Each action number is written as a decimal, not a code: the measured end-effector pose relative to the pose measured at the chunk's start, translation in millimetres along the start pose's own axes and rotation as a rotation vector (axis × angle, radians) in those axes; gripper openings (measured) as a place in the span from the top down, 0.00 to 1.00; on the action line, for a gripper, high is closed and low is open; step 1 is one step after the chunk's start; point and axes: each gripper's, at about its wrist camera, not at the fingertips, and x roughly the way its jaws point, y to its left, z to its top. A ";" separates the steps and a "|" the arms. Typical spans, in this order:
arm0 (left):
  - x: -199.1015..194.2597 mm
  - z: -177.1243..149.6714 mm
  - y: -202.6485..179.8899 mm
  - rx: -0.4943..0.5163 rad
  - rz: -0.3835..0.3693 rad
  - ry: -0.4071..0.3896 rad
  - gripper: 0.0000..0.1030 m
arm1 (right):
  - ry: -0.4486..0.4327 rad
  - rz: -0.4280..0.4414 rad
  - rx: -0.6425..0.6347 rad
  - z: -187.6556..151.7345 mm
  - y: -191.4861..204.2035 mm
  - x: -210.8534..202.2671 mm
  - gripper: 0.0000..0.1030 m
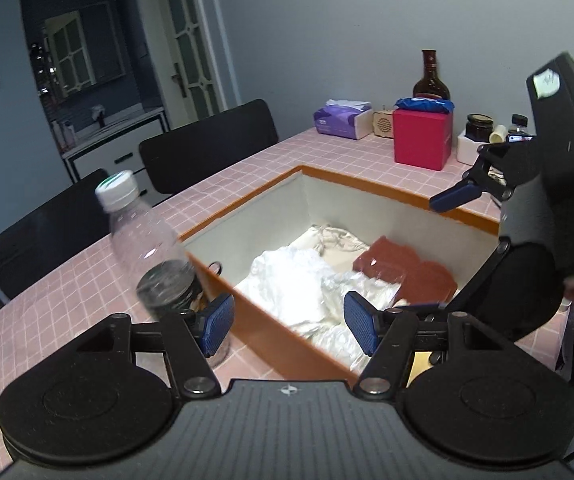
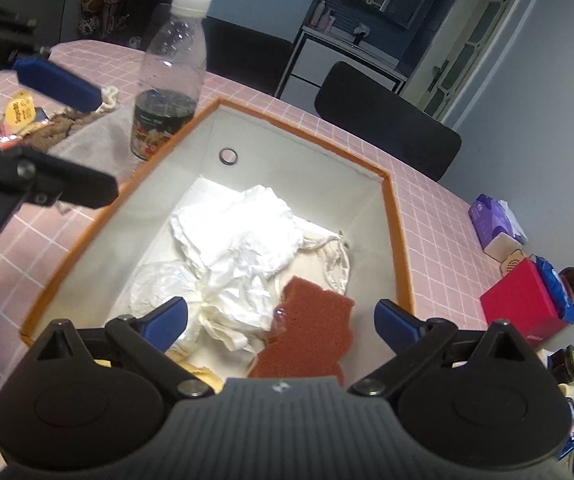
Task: Organize soft objects
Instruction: 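Move both grippers back toward the knitted ball and snack packet, then grasp the knitted orange ball with the left gripper while the right grasps the mesh bag, then carry the ball and mesh bag over the box and release both inside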
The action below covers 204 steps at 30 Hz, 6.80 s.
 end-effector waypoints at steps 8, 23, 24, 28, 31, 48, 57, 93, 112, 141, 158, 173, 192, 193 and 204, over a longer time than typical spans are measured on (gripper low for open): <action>-25.2 -38.0 28.9 -0.095 0.086 -0.052 0.28 | -0.072 0.019 0.043 18.7 19.8 -20.8 0.05; -60.8 -110.5 94.3 -0.284 0.197 -0.112 0.28 | -0.226 0.184 0.124 43.8 105.3 -20.4 0.05; -61.5 -117.2 99.2 -0.293 0.203 -0.107 0.28 | -0.229 0.187 0.122 42.7 111.8 -17.4 0.05; -60.8 -135.7 112.2 -0.324 0.214 -0.083 0.28 | -0.229 0.191 0.098 43.6 136.6 -2.3 0.06; -57.4 -145.3 120.4 -0.335 0.234 -0.065 0.28 | -0.216 0.207 0.076 44.7 152.1 8.8 0.06; -8.7 -173.4 145.1 -0.557 0.229 0.038 0.31 | -0.154 0.216 0.022 47.5 188.2 89.6 0.10; 6.7 -177.2 153.1 -0.638 0.233 0.077 0.47 | -0.164 0.190 -0.004 58.6 196.2 118.7 0.24; -52.3 -198.2 134.4 -0.634 0.311 0.087 0.49 | -0.045 0.389 0.374 25.4 180.1 51.8 0.04; -50.3 -205.7 140.1 -0.619 0.358 0.116 0.49 | -0.034 0.261 0.215 28.3 215.8 72.2 0.53; -100.8 -72.9 57.7 -0.316 0.077 -0.206 0.49 | -0.255 0.186 0.273 39.5 57.4 -60.8 1.00; 0.6 29.4 -3.2 -0.080 -0.202 -0.038 0.49 | -0.096 0.081 0.497 1.7 -74.4 -13.0 1.00; 83.7 43.8 -23.8 0.134 -0.033 0.151 0.49 | 0.026 0.152 0.452 24.2 -85.5 59.2 0.98; 129.9 45.1 -23.4 0.220 0.069 0.274 0.46 | 0.037 0.154 0.388 36.1 -76.9 85.2 0.47; 129.9 44.0 -23.5 0.222 0.075 0.274 0.45 | 0.036 0.156 0.384 36.3 -76.2 84.7 0.45; 106.0 46.1 -18.0 0.194 0.076 0.213 0.28 | 0.014 0.175 0.396 36.7 -77.4 76.1 0.31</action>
